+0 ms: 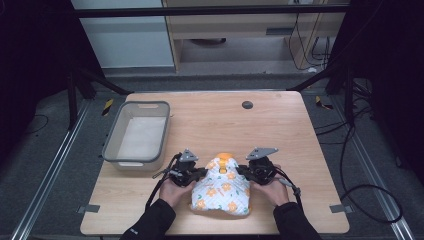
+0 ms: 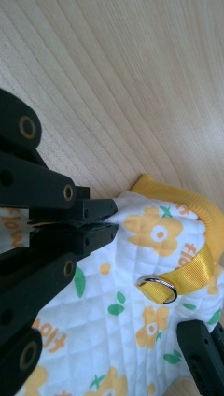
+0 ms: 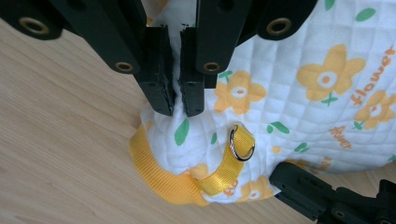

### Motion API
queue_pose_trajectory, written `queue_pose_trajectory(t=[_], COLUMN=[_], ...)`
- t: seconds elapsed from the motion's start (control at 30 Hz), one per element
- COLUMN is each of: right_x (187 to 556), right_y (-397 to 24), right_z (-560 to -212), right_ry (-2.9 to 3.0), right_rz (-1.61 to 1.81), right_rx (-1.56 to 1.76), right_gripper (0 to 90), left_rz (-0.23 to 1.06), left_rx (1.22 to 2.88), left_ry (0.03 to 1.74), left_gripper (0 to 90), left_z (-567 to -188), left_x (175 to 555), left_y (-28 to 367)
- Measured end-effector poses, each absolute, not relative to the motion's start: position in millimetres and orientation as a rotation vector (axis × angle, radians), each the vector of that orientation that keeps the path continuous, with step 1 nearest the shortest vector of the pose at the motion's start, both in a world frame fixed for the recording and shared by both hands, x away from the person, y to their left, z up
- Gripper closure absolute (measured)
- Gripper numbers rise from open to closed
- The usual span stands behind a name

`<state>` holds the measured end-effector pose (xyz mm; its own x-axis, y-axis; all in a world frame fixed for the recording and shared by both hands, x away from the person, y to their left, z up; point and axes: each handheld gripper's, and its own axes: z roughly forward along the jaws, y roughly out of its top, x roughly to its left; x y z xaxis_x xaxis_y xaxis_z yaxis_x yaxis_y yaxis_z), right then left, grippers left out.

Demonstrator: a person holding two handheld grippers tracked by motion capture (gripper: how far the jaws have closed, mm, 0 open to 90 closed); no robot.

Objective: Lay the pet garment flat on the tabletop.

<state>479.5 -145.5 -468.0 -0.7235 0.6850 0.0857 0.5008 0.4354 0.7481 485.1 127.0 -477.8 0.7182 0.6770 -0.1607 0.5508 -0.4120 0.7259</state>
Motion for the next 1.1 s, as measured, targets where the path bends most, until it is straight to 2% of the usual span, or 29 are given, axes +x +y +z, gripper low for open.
queue_pose_trajectory(t=[0.27, 0.4, 0.57, 0.67, 0.73, 0.87, 0.9, 0.93, 1.0, 1.1], right_x=[463, 446, 438, 449, 455, 486, 494, 504, 520, 533], right_y=[-153, -157, -158, -156, -154, -145, -143, -141, -139, -144], right_z=[-446, -422, -403, -389, -387, -387, -389, -393, -402, -413], right_ry=[2.373, 2.283, 2.193, 2.123, 2.109, 2.028, 1.994, 1.954, 1.892, 1.897], right_rz=[1.260, 1.323, 1.369, 1.367, 1.358, 1.325, 1.315, 1.306, 1.250, 1.184], right_rx=[0.986, 0.920, 0.883, 0.863, 0.869, 0.906, 0.925, 0.946, 1.005, 1.061], right_gripper=[84.7, 84.6, 84.2, 83.6, 83.5, 82.2, 80.0, 76.2, 68.9, 63.8], left_rz=[0.236, 0.314, 0.385, 0.469, 0.477, 0.562, 0.586, 0.602, 0.617, 0.584], left_rx=[2.030, 1.972, 1.937, 1.907, 1.900, 1.867, 1.843, 1.814, 1.778, 1.771], left_ry=[0.872, 0.799, 0.762, 0.773, 0.788, 0.854, 0.882, 0.920, 1.004, 1.045], left_gripper=[88.2, 88.1, 88.0, 87.9, 87.8, 86.7, 85.0, 78.8, 58.5, 46.1], left_z=[-448, -416, -395, -385, -385, -386, -389, -392, -397, -401], left_x=[465, 447, 442, 455, 461, 491, 500, 508, 523, 529], left_y=[134, 135, 132, 129, 128, 121, 120, 119, 119, 127])
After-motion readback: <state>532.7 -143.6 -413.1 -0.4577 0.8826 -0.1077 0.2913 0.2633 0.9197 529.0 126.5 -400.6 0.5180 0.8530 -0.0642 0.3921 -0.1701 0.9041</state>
